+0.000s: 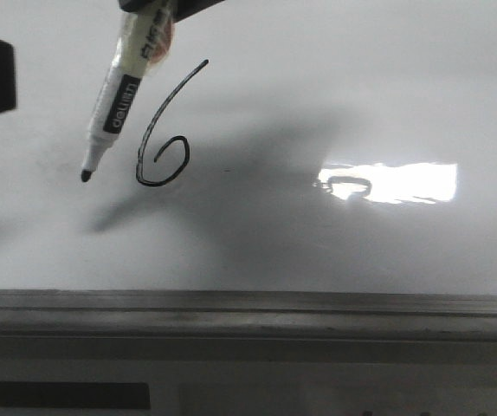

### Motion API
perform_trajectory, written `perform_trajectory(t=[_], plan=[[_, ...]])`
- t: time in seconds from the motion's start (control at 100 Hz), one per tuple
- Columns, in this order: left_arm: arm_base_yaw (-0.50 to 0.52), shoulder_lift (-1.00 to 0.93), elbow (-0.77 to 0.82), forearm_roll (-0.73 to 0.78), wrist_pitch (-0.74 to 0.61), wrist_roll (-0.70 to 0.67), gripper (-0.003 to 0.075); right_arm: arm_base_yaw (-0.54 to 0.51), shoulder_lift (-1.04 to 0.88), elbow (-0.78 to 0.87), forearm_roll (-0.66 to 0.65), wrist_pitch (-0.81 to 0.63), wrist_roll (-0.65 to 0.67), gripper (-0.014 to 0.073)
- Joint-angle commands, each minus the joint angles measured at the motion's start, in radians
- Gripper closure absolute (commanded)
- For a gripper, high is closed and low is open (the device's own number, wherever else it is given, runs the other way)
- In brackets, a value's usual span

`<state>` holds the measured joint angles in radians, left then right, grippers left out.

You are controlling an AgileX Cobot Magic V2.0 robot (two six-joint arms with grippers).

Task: Write number 6 on whiteboard

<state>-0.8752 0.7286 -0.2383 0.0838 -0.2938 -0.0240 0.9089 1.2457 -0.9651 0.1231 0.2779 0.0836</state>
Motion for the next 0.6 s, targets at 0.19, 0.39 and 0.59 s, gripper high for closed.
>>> perform_trajectory(t=[0.19, 0.39, 0.59], plan=[[-0.009, 0.174, -0.027, -0.048, -0.194, 0.024, 0.0323, 0.035, -0.03, -0.04, 0.011, -0.067, -0.014, 0.0657], [-0.009, 0.215, -0.027, -0.048, -0.249, 0.017, 0.0492, 0.035, -0.03, -0.04, 0.042, -0.066, -0.014, 0.0657], [-0.009, 0.215, -0.027, -0.048, -0.249, 0.017, 0.0741, 0.033, -0.03, -0.04, 0.042, -0.063, -0.014, 0.0657]])
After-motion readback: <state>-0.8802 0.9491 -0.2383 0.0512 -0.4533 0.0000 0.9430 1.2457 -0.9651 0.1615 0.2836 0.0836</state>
